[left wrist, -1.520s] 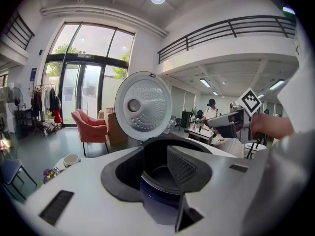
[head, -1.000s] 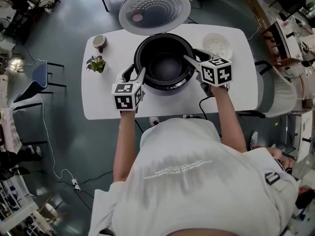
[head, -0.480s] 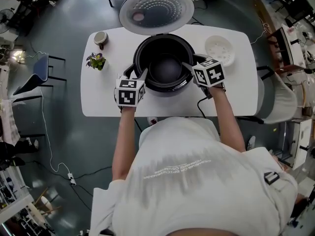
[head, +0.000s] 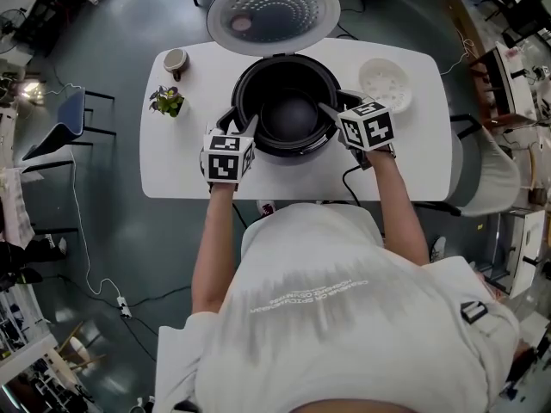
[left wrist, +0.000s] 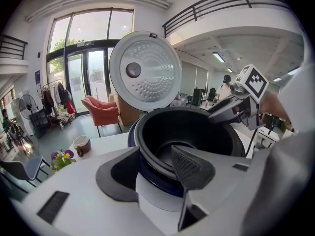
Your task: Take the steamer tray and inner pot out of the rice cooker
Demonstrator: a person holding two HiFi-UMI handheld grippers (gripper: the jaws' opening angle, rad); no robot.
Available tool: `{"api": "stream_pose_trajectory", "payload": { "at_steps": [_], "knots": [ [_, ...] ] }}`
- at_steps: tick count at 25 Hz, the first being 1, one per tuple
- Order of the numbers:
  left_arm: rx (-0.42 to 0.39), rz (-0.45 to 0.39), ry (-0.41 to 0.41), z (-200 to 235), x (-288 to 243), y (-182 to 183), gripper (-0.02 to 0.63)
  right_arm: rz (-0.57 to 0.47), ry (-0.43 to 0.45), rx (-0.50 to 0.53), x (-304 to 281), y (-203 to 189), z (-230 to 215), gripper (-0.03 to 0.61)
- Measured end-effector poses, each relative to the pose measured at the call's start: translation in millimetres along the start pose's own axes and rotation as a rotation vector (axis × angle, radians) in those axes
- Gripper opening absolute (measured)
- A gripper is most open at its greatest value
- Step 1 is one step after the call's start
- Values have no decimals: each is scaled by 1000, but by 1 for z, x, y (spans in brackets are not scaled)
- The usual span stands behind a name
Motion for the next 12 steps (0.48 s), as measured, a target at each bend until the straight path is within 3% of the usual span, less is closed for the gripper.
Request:
{"api": "stream_pose_trajectory", "payload": {
  "at_steps": [6, 12],
  "knots": [
    [72, -50, 34, -4, 3, -6, 192, -17, -21, -91, -1, 0, -3, 174],
    [249, -129, 42, 0, 13, -14, 126, -89, 3, -161, 12, 14, -2, 128]
  ]
}}
Point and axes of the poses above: the fingertips, and each gripper's own axes: x backward along the fingers, z to its left, y out of its top, the point moved 6 cm from there along x, backward along the fingers, and after that the axes turned 8 degrees about z, right-handed, at the moved point
